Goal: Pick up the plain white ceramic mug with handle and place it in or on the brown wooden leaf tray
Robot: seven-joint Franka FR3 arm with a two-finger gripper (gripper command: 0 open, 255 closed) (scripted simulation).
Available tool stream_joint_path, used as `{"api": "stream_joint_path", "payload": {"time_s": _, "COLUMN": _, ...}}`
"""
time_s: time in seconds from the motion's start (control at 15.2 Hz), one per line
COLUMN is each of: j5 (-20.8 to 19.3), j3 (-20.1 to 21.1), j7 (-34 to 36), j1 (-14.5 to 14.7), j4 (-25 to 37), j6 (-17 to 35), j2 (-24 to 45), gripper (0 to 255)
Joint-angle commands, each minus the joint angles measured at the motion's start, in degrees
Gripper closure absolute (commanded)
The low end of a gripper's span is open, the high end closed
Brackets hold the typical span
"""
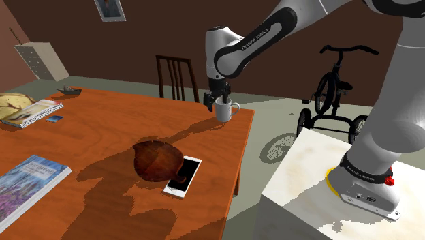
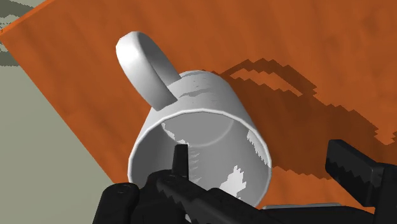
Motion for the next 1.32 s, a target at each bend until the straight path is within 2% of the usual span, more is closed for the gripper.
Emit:
{"api": "stream_joint_path", "payload": {"time_s": 0.0, "j5": 0.00, "j3": 0.00, "j7": 0.00, "j1": 0.00, "j4": 0.00, "j6": 0.01, "j2": 0.00, "gripper": 255}}
{"api": "stream_joint_path", "payload": {"time_s": 0.59, "j5": 0.00, "j3": 0.00, "j7": 0.00, "j1": 0.00, "j4": 0.00, "j6": 0.01, "j2": 0.01, "gripper": 255}}
{"api": "stream_joint_path", "payload": {"time_s": 1.25, "j5": 1.26, "j3": 0.20, "j7": -1.02, "j1": -0.17, "j4": 3.67, "j6": -7.09, "j2": -3.53, "gripper": 255}}
